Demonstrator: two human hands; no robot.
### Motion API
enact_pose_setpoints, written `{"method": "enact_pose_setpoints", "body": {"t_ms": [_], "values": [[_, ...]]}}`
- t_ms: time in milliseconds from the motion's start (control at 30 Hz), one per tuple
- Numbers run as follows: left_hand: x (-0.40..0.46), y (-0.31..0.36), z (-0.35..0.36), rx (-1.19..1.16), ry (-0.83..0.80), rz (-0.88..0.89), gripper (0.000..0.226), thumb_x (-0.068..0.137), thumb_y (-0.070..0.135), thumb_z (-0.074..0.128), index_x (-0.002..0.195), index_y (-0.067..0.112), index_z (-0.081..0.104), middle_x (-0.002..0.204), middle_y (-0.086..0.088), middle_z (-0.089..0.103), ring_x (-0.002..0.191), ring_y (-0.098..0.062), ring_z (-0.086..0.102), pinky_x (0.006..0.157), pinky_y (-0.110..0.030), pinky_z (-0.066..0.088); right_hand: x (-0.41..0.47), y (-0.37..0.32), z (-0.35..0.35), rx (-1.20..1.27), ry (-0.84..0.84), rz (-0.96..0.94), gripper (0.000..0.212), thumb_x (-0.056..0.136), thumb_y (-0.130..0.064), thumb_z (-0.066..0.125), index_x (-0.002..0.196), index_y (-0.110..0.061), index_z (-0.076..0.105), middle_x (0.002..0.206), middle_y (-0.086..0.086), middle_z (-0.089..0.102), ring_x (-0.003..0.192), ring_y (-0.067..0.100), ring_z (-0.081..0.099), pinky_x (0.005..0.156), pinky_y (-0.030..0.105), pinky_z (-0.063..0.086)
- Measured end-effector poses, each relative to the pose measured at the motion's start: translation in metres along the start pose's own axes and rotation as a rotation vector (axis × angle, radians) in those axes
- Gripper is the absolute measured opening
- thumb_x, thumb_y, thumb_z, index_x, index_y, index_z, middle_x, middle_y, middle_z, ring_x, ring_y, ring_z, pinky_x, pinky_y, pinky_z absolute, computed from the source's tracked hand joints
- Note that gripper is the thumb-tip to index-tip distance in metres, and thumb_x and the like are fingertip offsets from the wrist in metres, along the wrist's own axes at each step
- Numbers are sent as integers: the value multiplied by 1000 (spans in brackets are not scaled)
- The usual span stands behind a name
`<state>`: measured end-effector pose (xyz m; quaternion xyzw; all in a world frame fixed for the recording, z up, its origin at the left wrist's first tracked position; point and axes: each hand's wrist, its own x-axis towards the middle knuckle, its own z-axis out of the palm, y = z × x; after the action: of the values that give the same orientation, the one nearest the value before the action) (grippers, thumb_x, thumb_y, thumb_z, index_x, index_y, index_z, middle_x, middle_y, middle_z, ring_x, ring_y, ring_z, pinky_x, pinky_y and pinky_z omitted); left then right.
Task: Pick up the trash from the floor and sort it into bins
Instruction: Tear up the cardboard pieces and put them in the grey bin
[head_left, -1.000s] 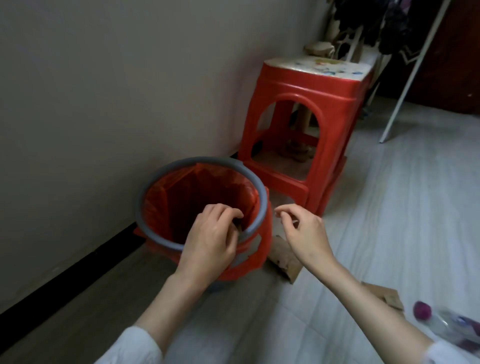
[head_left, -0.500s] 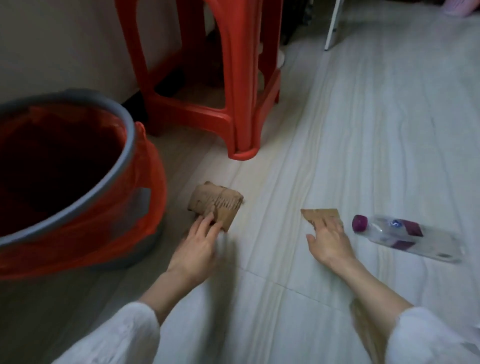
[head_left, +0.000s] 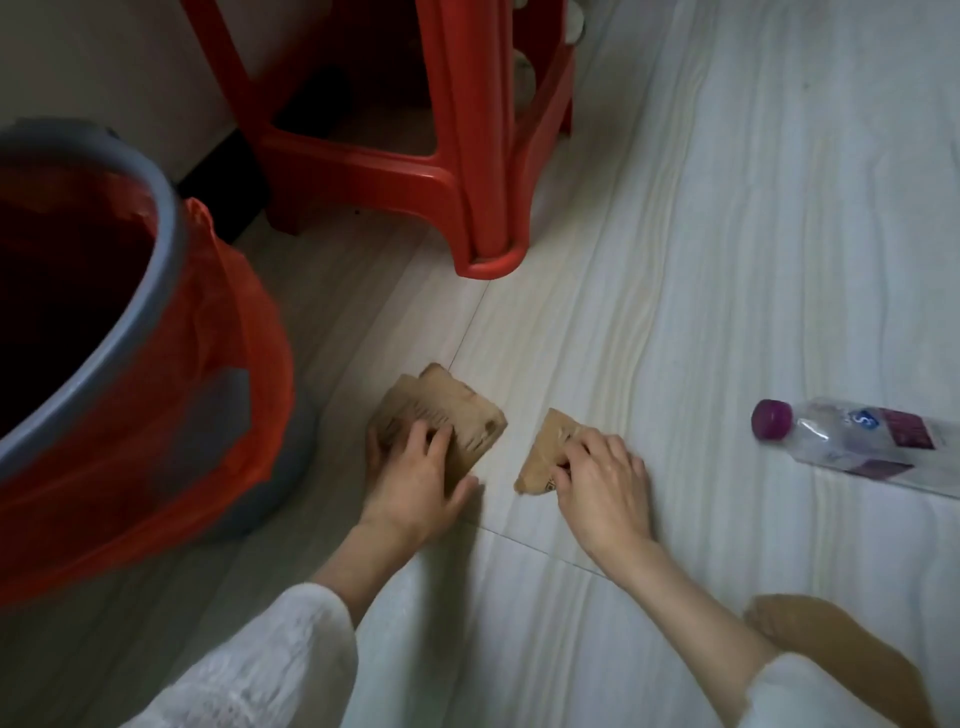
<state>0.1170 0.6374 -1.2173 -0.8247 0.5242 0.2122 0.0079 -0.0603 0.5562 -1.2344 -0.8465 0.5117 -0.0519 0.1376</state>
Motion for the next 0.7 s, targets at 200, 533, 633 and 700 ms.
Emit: {"method": "enact_pose_setpoints", "body": {"t_ms": [200, 533, 633, 700], "values": [[-13, 8, -3, 180, 21, 9, 54, 82, 55, 58, 113, 15, 40, 121, -8, 37, 104, -23, 48, 85, -31, 41, 9, 3, -8, 17, -144, 143, 78, 84, -38, 65, 144, -10, 23, 143, 6, 30, 129, 27, 32, 105, 36, 31], [-59, 7, -4, 307, -66, 123, 37, 95, 33, 38, 123, 9, 41, 121, -11, 46, 96, -29, 61, 64, -33, 41, -24, -5, -24, 280, -290, 403, 54, 79, -27, 72, 119, -11, 40, 123, 8, 54, 112, 30, 55, 88, 40, 49], [-71, 0, -13, 202, -84, 133, 31, 94, 29, 40, 118, 9, 43, 116, -11, 51, 95, -31, 60, 74, -37, 49, -33, -10, -34, 345, -282, 409, 46, 82, -27, 69, 116, -8, 44, 121, 10, 58, 110, 30, 56, 85, 35, 48], [-78, -5, -30, 76, -34, 109, 25, 92, 28, 43, 110, 11, 46, 108, -11, 57, 90, -32, 61, 76, -41, 50, -39, -19, -46, 400, -254, 438, 43, 85, -29, 64, 117, -6, 47, 119, 13, 60, 110, 31, 56, 85, 34, 46]]}}
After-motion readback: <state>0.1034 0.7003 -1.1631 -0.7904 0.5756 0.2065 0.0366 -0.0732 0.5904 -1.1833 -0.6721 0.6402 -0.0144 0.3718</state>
